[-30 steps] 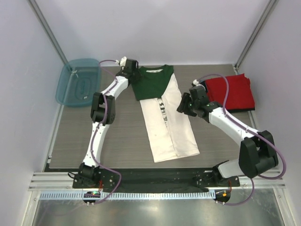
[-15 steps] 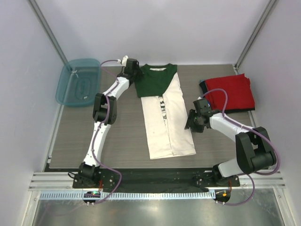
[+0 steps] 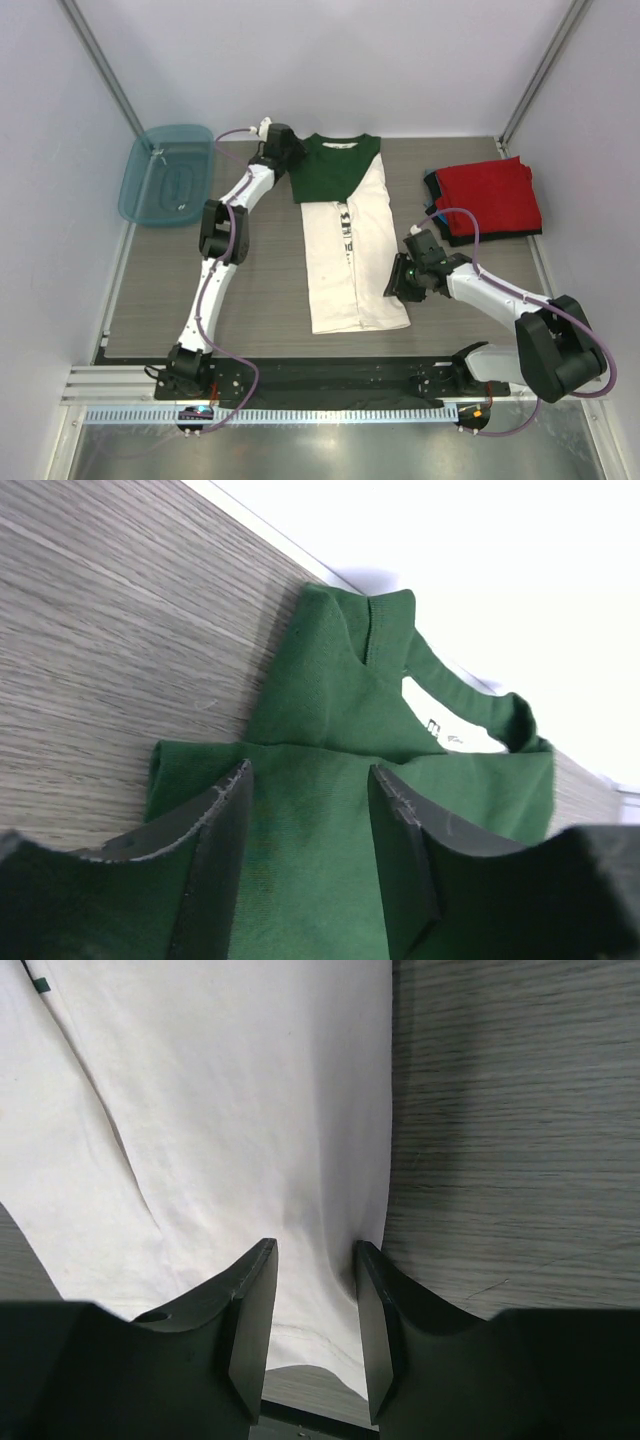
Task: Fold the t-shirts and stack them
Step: Fold the tshirt
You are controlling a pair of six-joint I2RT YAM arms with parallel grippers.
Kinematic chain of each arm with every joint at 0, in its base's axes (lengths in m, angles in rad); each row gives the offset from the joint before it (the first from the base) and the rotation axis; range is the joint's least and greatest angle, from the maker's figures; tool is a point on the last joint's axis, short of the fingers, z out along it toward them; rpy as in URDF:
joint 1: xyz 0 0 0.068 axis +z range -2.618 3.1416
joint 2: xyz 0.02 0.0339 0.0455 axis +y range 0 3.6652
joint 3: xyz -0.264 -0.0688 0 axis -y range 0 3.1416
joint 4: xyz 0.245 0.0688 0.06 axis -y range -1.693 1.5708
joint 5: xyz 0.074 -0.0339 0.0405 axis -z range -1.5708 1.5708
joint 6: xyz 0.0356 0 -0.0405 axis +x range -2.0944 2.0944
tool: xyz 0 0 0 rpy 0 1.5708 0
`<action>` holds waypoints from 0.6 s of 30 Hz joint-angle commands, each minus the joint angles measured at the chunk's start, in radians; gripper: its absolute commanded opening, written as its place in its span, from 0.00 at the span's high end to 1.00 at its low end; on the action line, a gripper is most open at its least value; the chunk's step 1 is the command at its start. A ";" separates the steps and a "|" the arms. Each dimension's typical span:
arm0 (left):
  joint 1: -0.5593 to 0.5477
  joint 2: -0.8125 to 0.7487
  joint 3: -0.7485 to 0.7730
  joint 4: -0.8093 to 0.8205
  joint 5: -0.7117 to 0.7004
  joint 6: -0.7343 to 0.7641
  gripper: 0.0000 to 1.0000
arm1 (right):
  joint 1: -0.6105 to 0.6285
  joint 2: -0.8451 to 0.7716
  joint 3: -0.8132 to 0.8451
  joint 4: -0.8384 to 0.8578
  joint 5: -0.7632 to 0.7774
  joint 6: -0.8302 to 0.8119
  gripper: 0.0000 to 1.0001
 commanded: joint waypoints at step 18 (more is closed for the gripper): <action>0.081 -0.511 -0.477 -0.045 -0.004 0.076 0.14 | 0.009 -0.131 -0.047 -0.060 0.024 0.024 0.37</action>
